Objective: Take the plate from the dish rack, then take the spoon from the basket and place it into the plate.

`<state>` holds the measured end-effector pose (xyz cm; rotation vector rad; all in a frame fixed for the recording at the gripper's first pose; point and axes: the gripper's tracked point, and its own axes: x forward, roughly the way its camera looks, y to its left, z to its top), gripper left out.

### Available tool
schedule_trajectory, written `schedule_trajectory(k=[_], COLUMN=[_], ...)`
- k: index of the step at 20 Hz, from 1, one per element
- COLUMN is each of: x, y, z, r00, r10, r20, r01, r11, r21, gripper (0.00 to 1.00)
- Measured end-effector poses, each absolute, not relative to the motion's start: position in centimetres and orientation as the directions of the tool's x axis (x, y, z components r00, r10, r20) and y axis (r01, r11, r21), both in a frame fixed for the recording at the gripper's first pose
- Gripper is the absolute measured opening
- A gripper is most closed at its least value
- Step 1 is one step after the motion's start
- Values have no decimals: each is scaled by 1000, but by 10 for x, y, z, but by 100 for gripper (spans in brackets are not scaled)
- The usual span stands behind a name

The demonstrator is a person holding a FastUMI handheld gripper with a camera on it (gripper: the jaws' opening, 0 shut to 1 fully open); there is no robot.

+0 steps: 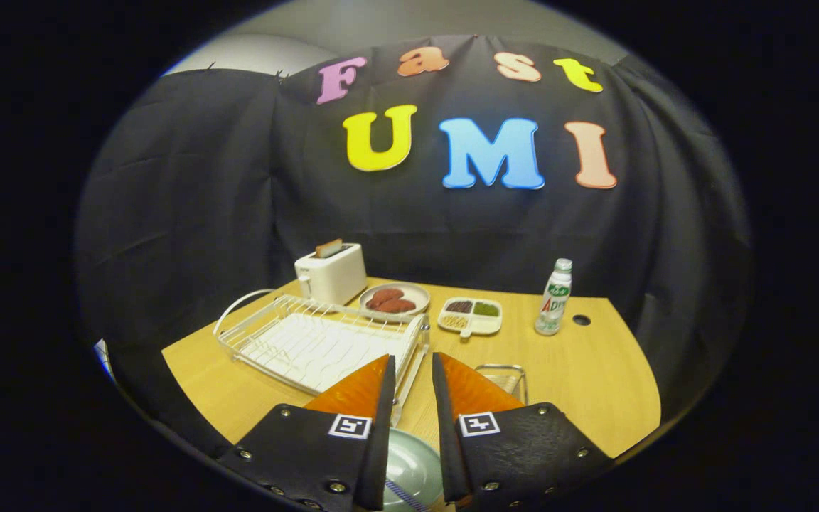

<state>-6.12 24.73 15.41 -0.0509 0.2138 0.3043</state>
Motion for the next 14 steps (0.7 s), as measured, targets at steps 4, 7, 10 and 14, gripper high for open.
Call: schedule_trajectory(k=[4, 7, 10, 14], x=[-47, -36, -30, -36], y=[198, 174, 160, 140], z=[234, 262, 271, 253], r00=[982, 991, 994, 996], r10=[184, 136, 108, 91], r20=[-53, 2, 31, 20], r01=[-186, -136, -108, -91], r11=[982, 991, 994, 996], r21=[-40, -20, 13, 4], gripper=[30, 99, 97, 97])
